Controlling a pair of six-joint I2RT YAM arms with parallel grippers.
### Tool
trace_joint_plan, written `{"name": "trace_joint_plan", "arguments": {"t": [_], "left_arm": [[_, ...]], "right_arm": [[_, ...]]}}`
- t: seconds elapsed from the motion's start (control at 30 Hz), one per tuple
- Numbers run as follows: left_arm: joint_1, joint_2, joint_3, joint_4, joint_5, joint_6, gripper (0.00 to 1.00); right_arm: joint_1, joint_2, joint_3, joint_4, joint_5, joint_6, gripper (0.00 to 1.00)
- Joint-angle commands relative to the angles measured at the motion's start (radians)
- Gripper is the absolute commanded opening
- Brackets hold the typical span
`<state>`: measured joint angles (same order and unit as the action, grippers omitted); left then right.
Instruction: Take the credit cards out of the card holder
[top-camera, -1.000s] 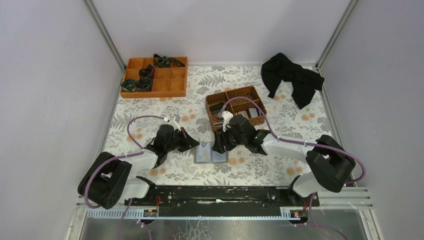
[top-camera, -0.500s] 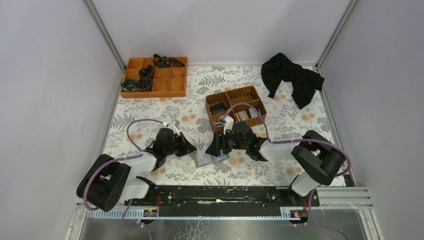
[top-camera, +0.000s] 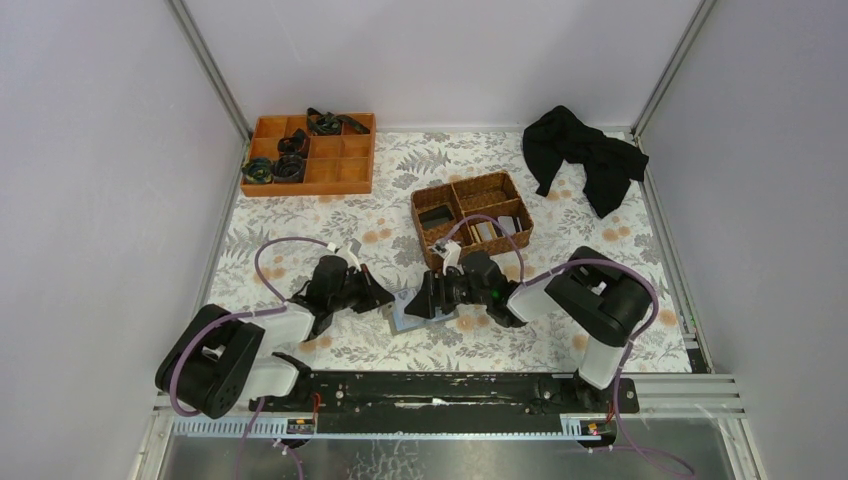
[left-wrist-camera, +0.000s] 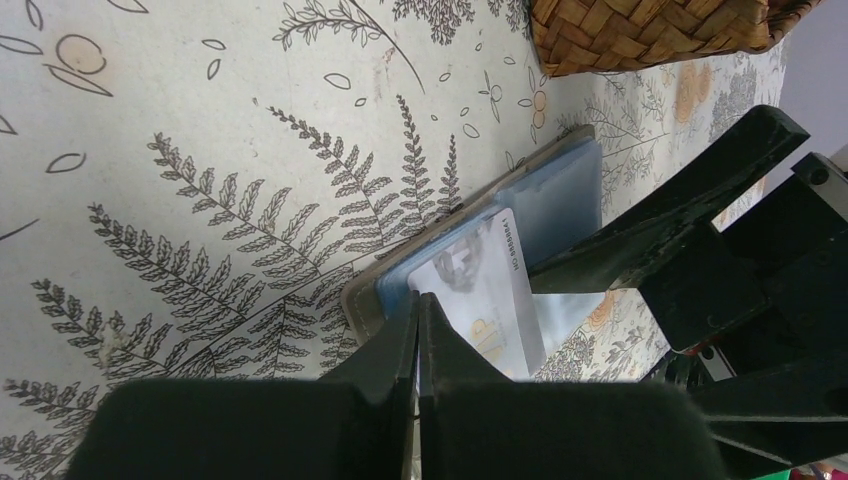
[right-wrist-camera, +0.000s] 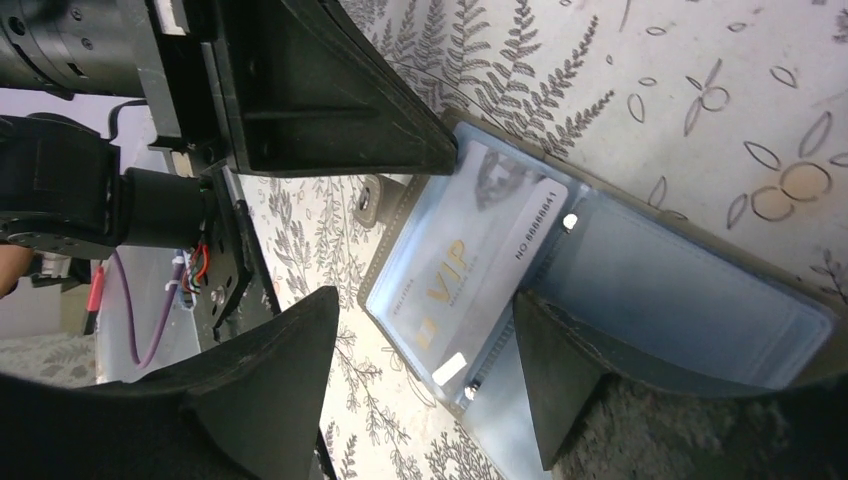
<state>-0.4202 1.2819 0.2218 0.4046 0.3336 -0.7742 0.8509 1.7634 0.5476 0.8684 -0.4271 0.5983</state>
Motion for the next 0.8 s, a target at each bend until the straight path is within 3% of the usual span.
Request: {"name": "trace_joint_plan", "arguments": {"t": [0.0, 0.1, 0.4, 0.53, 0.7, 0.77], "left_arm": [[-0.006, 0.030, -0.011, -0.028, 0.000, 0.032, 0.00], [-0.006, 0.026, -0.015, -0.026, -0.005, 0.036, 0.00], [-0.006, 0.049, -0.004, -0.015, -0.001, 0.038, 0.00], [-0.007, 0.046, -0.004, -0.015, 0.002, 0.038, 0.00], [-0.007, 0.030, -0.007, -0.026, -0.001, 0.039, 0.00], [-0.006, 0.021, -0.008, -0.033, -0.009, 0.041, 0.00]], "right_arm": [[0.009, 0.067, 0.013, 0.116, -0.063, 0.039, 0.72], [0.010, 0.086, 0.009, 0.171, -0.084, 0.068, 0.70], [0.009, 0.068, 0.007, 0.178, -0.095, 0.075, 0.36], [0.009, 0.094, 0.022, 0.189, -0.102, 0.084, 0.26], [0.009, 0.118, 0.031, 0.215, -0.110, 0.105, 0.01], [0.009, 0.103, 0.027, 0.205, -0.109, 0.105, 0.00]]}}
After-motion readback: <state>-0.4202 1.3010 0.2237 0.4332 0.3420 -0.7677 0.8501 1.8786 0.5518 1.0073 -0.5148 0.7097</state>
